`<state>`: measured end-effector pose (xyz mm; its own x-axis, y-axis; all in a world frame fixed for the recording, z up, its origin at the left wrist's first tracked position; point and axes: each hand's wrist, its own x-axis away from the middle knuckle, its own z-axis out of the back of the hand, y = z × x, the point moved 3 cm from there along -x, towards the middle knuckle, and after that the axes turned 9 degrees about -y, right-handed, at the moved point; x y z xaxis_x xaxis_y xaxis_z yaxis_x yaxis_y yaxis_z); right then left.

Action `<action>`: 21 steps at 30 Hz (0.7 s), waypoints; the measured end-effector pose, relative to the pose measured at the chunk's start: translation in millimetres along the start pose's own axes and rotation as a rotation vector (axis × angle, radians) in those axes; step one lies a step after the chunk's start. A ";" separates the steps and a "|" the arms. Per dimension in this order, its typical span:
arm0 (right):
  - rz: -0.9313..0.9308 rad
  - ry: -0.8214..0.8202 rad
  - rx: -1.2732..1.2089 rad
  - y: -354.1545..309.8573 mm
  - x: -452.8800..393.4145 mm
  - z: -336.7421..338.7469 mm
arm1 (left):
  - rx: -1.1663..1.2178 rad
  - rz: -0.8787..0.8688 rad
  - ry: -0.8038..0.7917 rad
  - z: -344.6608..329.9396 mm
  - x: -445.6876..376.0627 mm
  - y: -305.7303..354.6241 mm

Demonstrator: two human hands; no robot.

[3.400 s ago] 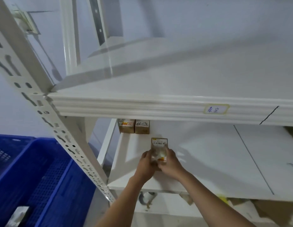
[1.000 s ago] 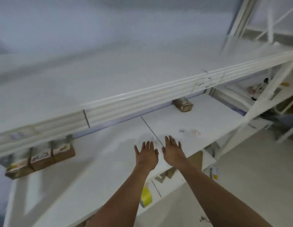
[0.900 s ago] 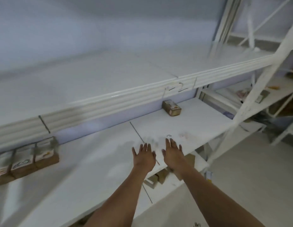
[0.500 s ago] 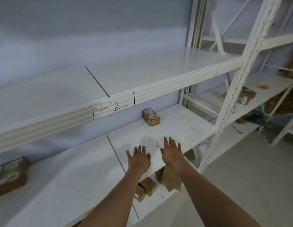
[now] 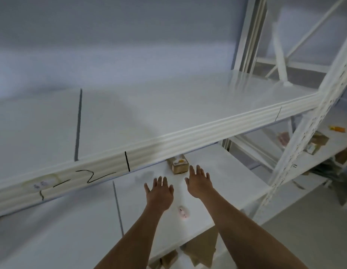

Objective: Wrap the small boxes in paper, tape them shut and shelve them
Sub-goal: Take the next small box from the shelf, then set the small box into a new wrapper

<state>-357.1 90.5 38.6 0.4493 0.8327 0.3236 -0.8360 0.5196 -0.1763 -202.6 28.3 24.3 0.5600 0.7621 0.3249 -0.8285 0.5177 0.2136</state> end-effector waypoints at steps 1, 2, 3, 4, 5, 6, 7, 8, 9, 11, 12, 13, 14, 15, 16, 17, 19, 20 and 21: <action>0.007 -0.003 0.000 0.4 -11.0 2.6 | 0.001 0.011 0.004 2.8 -8.5 -0.7; 0.015 -0.005 -0.001 0.8 -21.0 4.8 | 0.003 0.020 0.005 5.0 -16.3 -0.5; 0.023 -0.010 0.002 0.5 -29.7 5.5 | 0.006 0.028 0.005 5.9 -21.7 0.0; 0.027 -0.018 0.010 0.1 -37.6 4.6 | 0.013 0.036 0.006 5.8 -25.6 0.4; 0.031 -0.029 0.024 -0.4 -46.4 3.4 | 0.021 0.046 0.011 4.9 -29.6 0.8; 0.035 -0.043 0.034 -1.3 -55.6 2.7 | 0.030 0.058 0.011 4.0 -33.2 0.9; 0.039 -0.059 0.039 -3.0 -64.8 3.0 | 0.038 0.071 0.006 3.5 -37.0 1.1; 0.043 -0.072 0.049 -4.9 -74.5 2.9 | 0.044 0.086 0.002 2.6 -40.7 1.2; 0.057 -0.080 0.069 -7.0 -84.7 2.5 | 0.046 0.100 0.006 1.5 -44.9 1.3; 0.094 -0.085 0.079 -10.7 -102.9 2.6 | 0.044 0.136 0.019 -0.4 -52.5 1.1; 0.103 -0.075 0.065 -11.2 -111.7 3.4 | 0.041 0.154 0.031 -0.8 -56.9 1.5; 0.103 -0.062 0.059 -9.6 -119.5 4.1 | 0.040 0.170 0.044 -1.7 -61.2 3.1; 0.095 -0.058 0.064 -7.8 -127.4 5.0 | 0.040 0.185 0.054 -2.3 -65.3 4.8; 0.083 -0.057 0.078 -6.9 -136.5 5.1 | 0.040 0.196 0.062 -3.1 -68.9 6.2; 0.076 -0.063 0.098 -6.8 -145.0 4.4 | 0.041 0.204 0.068 -4.3 -72.2 7.7; 0.078 -0.070 0.112 -8.0 -153.7 3.5 | 0.044 0.212 0.074 -5.8 -76.0 9.0; 0.102 -0.066 0.120 -13.2 -168.1 2.8 | 0.054 0.234 0.090 -9.2 -84.4 10.3; 0.116 -0.052 0.116 -16.0 -173.9 3.3 | 0.059 0.245 0.098 -11.0 -88.3 10.9; 0.132 -0.042 0.106 -18.6 -179.6 3.9 | 0.067 0.256 0.104 -13.4 -91.9 11.6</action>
<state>-423.5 -69.4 -12.5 0.3222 0.8823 0.3432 -0.9164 0.3816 -0.1209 -263.6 -30.5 -15.4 0.3275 0.9024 0.2802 -0.9395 0.2795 0.1980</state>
